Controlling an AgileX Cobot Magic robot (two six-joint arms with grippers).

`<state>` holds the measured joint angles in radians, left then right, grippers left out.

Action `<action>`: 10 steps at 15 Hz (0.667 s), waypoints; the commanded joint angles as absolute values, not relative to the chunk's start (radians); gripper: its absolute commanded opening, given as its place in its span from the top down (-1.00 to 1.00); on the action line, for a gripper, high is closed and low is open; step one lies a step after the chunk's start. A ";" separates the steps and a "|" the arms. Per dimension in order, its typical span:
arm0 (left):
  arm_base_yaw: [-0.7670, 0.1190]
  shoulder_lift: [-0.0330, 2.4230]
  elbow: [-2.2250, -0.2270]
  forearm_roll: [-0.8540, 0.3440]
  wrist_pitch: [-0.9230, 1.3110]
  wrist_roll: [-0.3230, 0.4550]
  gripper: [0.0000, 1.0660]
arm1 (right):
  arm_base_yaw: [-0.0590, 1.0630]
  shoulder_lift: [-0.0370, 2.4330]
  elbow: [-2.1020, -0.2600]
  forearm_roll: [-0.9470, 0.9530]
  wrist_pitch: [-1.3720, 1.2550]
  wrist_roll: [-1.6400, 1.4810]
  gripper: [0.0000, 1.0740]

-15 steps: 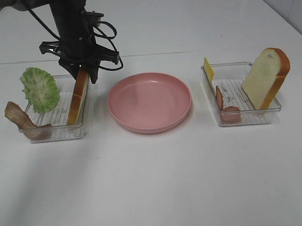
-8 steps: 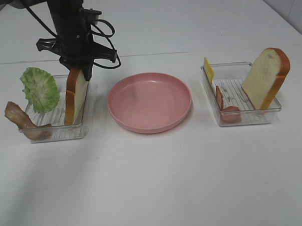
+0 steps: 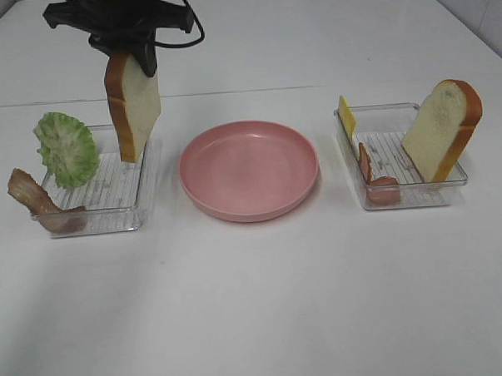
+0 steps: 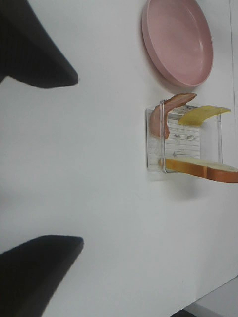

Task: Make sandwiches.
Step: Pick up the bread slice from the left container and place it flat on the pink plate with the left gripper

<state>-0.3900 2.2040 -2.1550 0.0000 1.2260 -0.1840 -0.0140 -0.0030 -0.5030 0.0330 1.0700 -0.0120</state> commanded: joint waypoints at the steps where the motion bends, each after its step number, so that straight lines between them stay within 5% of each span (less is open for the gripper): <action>1: -0.366 2.179 -2.170 -0.103 1.286 -0.131 1.00 | -0.021 -0.010 -0.501 0.032 1.060 -0.006 -0.45; 5: -0.297 2.194 -2.172 -0.432 1.213 0.020 1.00 | -0.021 -0.010 -0.501 0.032 1.060 -0.006 -0.45; 8: -0.288 2.304 -2.172 -0.702 1.176 0.212 1.00 | -0.021 -0.010 -0.501 0.032 1.060 -0.006 -0.45; 10: -0.288 2.370 -2.172 -0.795 1.161 0.256 1.00 | -0.021 -0.010 -0.501 0.032 1.060 -0.006 -0.45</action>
<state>-0.2860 2.3500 -2.1700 -0.7390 1.1760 0.2300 -0.0140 -0.0030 -0.5030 0.0330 1.0700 -0.0120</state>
